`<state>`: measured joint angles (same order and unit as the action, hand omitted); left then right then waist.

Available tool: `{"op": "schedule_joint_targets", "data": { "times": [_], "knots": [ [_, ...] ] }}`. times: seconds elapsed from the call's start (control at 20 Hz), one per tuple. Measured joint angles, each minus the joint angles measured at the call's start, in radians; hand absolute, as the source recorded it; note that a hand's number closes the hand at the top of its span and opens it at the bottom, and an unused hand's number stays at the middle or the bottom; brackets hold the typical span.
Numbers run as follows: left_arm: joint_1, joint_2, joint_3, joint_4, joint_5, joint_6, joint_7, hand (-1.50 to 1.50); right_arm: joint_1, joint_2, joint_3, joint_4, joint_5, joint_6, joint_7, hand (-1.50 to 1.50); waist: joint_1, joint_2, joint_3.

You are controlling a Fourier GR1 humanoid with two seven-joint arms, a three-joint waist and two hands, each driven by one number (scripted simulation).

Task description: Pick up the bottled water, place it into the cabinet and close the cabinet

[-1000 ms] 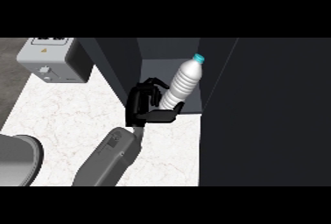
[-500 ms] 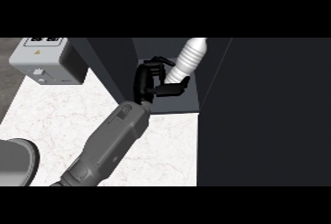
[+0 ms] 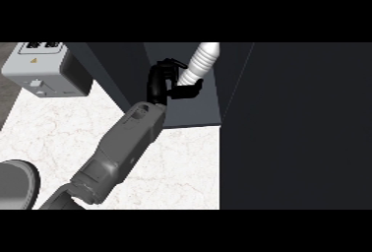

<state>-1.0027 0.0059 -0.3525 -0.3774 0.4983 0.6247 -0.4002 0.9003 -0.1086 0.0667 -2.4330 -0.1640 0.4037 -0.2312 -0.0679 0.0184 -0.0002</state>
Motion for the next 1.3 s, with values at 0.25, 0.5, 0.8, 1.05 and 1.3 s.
{"op": "schedule_joint_targets", "data": {
  "times": [0.25, 0.5, 0.8, 1.05, 1.3],
  "knots": [
    [-0.046, 0.003, 0.071, 0.1, 0.023, 0.022, -0.04, 1.5, -0.009, 0.002, -0.013, 0.012, -0.007, 0.01, -0.011, -1.5, -0.006, 0.006, -0.001],
    [-0.074, 0.028, 0.104, 0.177, 0.021, 0.03, -0.085, -1.5, 0.006, 0.001, -0.016, 0.014, -0.014, 0.027, -0.023, -1.5, -0.02, 0.011, -0.001],
    [-0.113, 0.044, 0.092, 0.246, -0.019, 0.079, -0.136, -1.5, 0.008, -0.001, -0.014, 0.02, -0.02, 0.045, -0.036, -1.5, -0.03, 0.015, -0.001],
    [-0.149, 0.044, 0.098, 0.281, -0.028, 0.095, -0.143, -1.5, 0.005, -0.001, -0.002, 0.02, -0.022, 0.052, -0.037, -1.5, -0.036, 0.019, -0.002],
    [-0.177, 0.054, 0.111, 0.266, -0.023, 0.003, -0.162, -1.5, 0.001, -0.006, -0.001, 0.027, -0.028, 0.064, -0.035, -1.5, -0.031, 0.018, -0.002]
  ]
}}
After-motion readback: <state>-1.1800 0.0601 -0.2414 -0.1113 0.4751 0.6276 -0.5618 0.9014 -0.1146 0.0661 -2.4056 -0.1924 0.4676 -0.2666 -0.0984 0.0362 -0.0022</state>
